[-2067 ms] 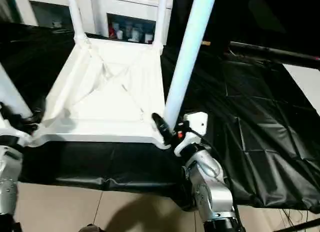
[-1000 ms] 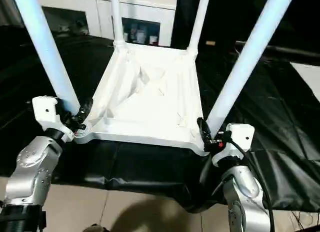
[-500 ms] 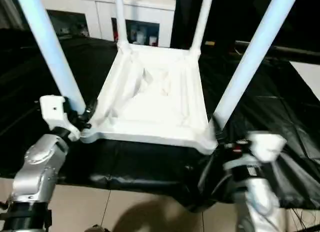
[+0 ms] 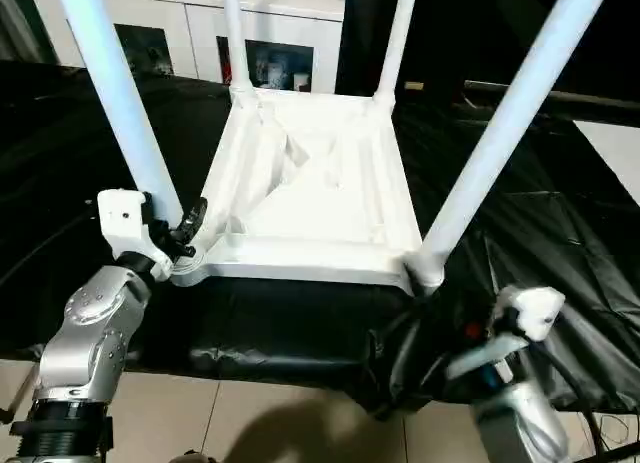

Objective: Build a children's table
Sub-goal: Flip table

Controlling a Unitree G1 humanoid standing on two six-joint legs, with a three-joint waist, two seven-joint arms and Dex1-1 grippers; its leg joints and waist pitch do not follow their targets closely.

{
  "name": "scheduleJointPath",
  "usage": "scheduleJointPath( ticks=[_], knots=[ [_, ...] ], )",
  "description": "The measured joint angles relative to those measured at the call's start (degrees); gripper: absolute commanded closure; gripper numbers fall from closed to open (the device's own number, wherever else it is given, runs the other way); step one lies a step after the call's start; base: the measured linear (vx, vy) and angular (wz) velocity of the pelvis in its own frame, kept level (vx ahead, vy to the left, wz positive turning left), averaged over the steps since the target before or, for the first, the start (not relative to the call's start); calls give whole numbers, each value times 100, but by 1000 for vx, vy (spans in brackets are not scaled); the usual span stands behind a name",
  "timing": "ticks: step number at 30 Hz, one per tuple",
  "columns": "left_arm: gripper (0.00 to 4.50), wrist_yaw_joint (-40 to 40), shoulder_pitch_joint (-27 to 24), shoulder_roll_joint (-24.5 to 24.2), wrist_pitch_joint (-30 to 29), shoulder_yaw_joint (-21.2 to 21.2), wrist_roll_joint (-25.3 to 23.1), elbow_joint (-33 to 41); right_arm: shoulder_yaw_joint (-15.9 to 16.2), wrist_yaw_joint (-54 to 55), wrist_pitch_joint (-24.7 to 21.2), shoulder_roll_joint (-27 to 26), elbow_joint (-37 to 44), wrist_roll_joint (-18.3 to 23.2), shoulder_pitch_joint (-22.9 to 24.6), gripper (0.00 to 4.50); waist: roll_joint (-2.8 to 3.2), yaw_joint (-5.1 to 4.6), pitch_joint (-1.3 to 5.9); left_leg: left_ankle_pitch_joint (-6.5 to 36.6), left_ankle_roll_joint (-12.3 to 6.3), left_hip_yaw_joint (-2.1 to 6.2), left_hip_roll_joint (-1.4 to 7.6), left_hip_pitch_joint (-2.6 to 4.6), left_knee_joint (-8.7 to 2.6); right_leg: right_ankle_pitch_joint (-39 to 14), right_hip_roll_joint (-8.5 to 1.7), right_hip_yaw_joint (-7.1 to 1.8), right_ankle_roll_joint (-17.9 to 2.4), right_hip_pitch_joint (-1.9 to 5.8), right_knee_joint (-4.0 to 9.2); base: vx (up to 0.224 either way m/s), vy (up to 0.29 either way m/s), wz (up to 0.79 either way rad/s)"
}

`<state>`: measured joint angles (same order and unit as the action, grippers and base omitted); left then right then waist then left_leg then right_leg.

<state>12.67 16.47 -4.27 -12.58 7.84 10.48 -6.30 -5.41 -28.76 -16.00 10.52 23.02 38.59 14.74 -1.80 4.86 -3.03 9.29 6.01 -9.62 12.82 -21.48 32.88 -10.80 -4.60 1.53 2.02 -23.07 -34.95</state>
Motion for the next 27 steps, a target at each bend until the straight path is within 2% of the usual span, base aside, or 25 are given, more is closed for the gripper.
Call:
scheduleJointPath(
  ticks=[5,7,9,13,16,17,21,25,27],
  knots=[
    [241,-114,68,257,-130,148,335,29,462,594,-868,-80,-840,-544,-457,30,-25,-4,16,0,0,3,0,-8,5,0,-1,3,0,-5,0,0,0,0],
    [241,-116,68,353,-185,233,458,75,498,774,-1009,-219,-1202,-543,-619,30,-28,1,16,0,0,4,0,-26,13,0,-1,2,0,-15,-1,0,0,0],
    [241,-164,68,467,-262,361,588,174,373,1040,-1049,-505,-1593,-424,-930,30,-34,0,20,-1,-1,5,2,-57,23,3,-1,3,1,-35,-4,0,0,0],
    [241,-162,65,517,-353,363,737,276,168,1130,-1030,-693,-1914,-209,-1295,30,-42,34,25,-2,-2,4,2,-70,31,6,-2,2,5,-35,-4,0,0,0],
    [241,-158,59,508,-365,366,740,284,-167,937,-1018,-818,-2211,171,-1593,30,-41,23,25,-2,-5,-1,2,-71,34,7,-3,-3,2,-36,-4,0,0,0],
    [241,-160,59,508,-376,364,739,286,-301,760,-1031,-830,-2371,411,-1765,30,-41,21,25,-3,-5,-1,2,-69,36,16,-3,-4,-12,-35,-5,0,0,0],
    [241,-168,68,533,-412,380,749,310,-498,427,-1058,-859,-2554,808,-2059,30,-57,27,26,-6,-10,-2,5,-69,35,19,-2,-1,-18,-34,-6,0,0,0],
    [241,-179,68,544,-440,428,774,331,-553,316,-1065,-923,-2787,850,-2240,30,-66,23,22,-8,-13,-4,4,-69,43,26,-3,-3,-26,-34,-7,0,0,0],
    [241,-190,68,544,-445,442,774,335,-604,345,-1000,-992,-3096,797,-2495,30,-67,10,21,-8,-13,-4,5,-68,45,32,-3,-4,-28,-35,-7,0,0,0]
  ],
)
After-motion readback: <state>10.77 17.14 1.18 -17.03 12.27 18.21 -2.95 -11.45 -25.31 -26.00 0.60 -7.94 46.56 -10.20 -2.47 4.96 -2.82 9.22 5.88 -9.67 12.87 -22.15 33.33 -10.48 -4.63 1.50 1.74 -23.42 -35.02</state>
